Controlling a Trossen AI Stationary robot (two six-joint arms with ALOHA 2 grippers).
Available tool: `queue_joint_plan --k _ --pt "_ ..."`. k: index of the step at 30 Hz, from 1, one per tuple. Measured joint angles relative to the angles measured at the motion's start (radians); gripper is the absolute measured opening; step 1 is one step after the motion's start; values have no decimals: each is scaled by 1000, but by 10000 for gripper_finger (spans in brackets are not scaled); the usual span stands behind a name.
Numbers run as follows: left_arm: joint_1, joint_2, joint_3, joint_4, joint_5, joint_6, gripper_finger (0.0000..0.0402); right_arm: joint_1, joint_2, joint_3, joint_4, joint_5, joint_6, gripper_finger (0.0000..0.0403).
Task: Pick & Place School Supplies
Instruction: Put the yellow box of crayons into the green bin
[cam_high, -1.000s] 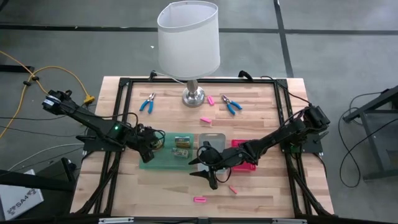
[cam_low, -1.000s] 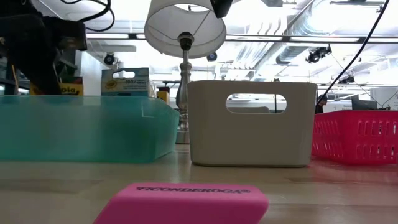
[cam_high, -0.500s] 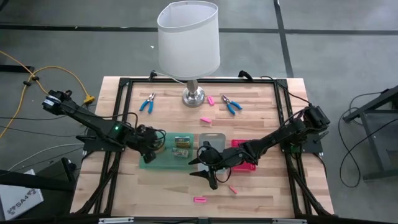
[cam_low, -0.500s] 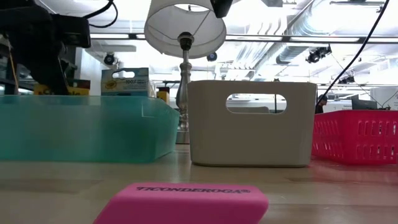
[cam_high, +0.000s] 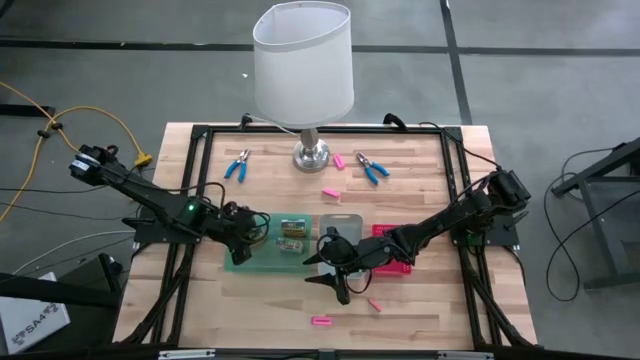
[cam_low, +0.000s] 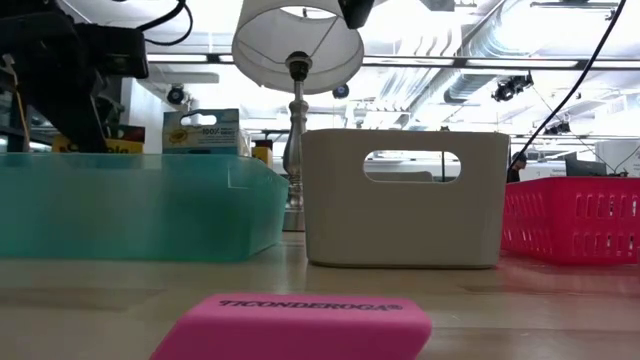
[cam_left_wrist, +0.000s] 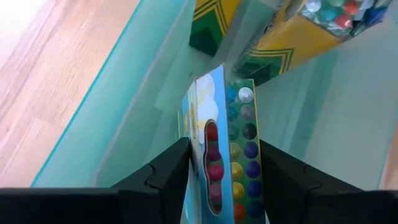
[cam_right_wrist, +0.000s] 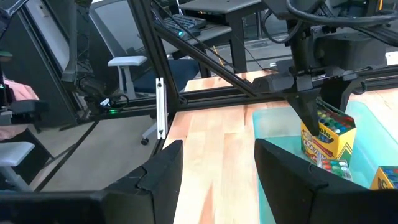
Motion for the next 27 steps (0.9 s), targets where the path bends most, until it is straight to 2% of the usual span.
queue_joint_plan --k 18,27 --pt "0 0 1 22 -3 66 166 0 0 0 -1 0 -2 190" --pt "42 -32 7 25 -2 123 166 0 0 0 -1 0 -2 190"
